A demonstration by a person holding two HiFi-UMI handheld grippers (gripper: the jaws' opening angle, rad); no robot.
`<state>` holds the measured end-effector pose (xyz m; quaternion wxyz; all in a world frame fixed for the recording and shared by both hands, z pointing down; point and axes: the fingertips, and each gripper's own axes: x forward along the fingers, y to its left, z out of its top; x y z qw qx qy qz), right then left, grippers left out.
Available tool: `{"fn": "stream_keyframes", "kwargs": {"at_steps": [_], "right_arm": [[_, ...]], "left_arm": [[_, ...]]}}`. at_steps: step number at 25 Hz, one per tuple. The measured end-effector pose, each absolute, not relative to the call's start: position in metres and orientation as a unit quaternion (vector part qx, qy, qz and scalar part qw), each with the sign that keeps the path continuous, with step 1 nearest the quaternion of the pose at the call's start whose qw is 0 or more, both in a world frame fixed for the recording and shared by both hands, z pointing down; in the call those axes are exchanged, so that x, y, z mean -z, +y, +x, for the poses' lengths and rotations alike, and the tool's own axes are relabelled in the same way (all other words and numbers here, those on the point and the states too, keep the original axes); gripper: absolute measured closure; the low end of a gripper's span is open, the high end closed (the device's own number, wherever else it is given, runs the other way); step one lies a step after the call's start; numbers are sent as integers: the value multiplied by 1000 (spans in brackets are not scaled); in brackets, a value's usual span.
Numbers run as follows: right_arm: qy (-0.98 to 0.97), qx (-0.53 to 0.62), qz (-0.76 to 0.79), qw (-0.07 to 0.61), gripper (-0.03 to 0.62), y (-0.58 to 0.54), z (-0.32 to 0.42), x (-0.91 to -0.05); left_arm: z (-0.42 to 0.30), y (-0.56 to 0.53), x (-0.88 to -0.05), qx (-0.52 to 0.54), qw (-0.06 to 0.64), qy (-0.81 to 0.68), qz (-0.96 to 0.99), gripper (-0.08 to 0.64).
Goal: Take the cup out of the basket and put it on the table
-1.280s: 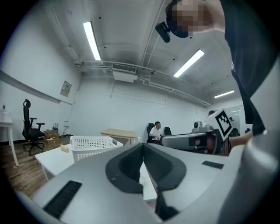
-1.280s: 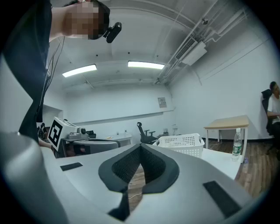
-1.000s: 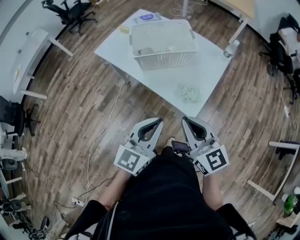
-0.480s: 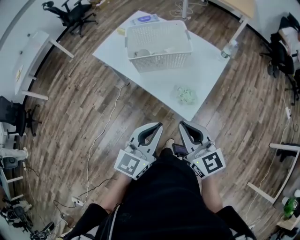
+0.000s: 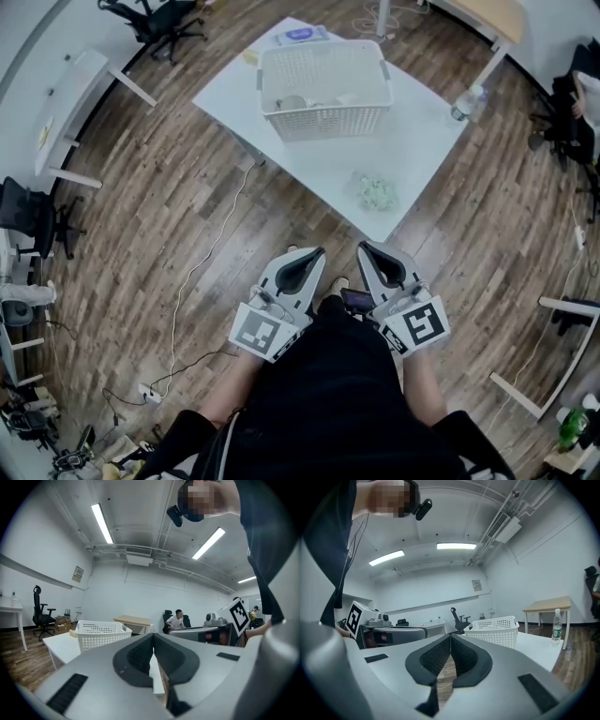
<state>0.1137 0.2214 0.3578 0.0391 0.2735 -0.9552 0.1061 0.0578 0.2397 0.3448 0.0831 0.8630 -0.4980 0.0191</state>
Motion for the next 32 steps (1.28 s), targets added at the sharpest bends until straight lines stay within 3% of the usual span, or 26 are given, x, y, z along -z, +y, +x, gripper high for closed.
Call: {"fn": "stream_keyframes", "kwargs": {"at_steps": [32], "right_arm": [[-930, -84, 354, 59, 568, 116, -46, -342]], "left_arm": [[-99, 126, -337, 0, 73, -426, 902, 551]]}}
